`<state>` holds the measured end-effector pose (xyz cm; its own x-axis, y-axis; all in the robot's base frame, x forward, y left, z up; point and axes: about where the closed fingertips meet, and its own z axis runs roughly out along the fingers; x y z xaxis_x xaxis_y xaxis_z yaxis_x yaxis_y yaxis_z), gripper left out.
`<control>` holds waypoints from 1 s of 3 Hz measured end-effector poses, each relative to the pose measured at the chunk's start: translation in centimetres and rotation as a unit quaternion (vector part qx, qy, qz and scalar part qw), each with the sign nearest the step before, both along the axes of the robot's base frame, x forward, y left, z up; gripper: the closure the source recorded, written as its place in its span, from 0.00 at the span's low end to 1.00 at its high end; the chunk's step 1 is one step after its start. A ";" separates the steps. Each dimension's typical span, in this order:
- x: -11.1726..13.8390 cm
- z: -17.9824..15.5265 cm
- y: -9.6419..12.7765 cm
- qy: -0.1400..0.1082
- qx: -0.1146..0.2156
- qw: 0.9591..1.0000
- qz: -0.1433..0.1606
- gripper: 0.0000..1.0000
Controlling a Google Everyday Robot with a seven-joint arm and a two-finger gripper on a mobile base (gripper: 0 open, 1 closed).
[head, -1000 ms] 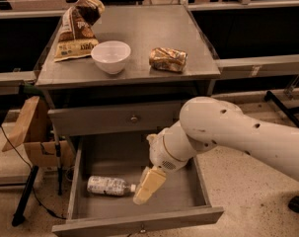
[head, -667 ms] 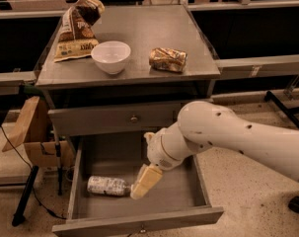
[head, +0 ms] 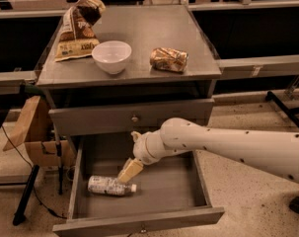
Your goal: Pick blue plastic bottle from middle drawer and place on counter
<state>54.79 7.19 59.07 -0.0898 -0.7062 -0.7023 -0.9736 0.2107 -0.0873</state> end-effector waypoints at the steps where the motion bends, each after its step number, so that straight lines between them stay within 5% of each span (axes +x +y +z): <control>1: 2.7 -7.5 3.8 0.004 0.027 1.000 -0.009 0.00; 2: 2.9 -7.7 4.0 0.001 0.033 0.999 -0.003 0.00; 3: 2.9 -12.0 4.5 0.005 0.052 0.998 0.018 0.00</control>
Offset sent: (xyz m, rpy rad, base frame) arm 0.0286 0.0483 -0.1028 0.0565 0.0159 -0.0230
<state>57.65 11.71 47.05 -0.0721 -0.6321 -0.7716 -0.9815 0.1824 -0.0577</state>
